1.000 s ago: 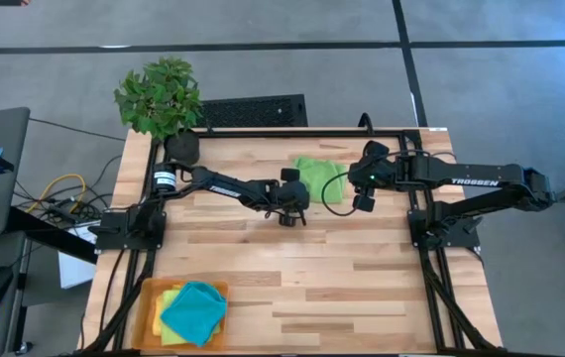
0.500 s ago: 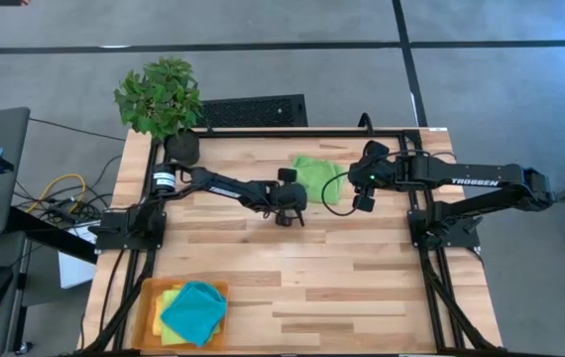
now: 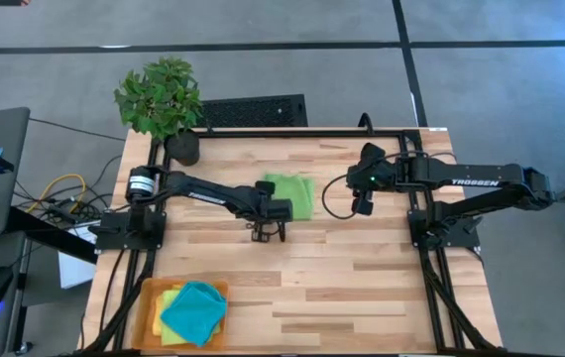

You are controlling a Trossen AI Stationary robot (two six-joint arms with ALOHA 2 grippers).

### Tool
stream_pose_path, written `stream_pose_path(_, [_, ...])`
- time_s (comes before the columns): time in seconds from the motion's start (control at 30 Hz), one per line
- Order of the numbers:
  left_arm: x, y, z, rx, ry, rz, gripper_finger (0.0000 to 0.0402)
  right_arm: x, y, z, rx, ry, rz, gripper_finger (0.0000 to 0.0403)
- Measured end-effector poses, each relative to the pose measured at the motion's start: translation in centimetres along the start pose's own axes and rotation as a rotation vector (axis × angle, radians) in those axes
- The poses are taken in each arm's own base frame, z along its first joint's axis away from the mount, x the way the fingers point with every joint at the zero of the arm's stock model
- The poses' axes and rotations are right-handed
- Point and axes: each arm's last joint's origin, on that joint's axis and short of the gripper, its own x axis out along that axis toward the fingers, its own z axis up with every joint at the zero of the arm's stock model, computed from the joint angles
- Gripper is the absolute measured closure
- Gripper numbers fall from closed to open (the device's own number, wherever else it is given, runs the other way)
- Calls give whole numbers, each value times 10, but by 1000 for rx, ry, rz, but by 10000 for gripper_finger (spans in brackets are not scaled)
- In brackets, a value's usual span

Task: Fold microfiber towels
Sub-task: Put the green towel into the orange bin

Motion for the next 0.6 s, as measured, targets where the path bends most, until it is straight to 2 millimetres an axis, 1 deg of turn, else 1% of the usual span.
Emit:
stream_pose_path(0.13, [-22,-16,-12,-19,85,-21,401,0,8,7,19,-56,42,220])
stream_pose_path(0.2, [-32,-26,-19,-17,135,-27,401,1,14,9,-2,-68,64,220])
stream_pose_path(0.37, [-54,-53,-35,-10,243,-17,401,9,35,21,-59,-129,138,220])
stream_pose_path(0.6, [-83,-93,-50,-50,270,-15,401,18,66,39,-146,-252,208,220])
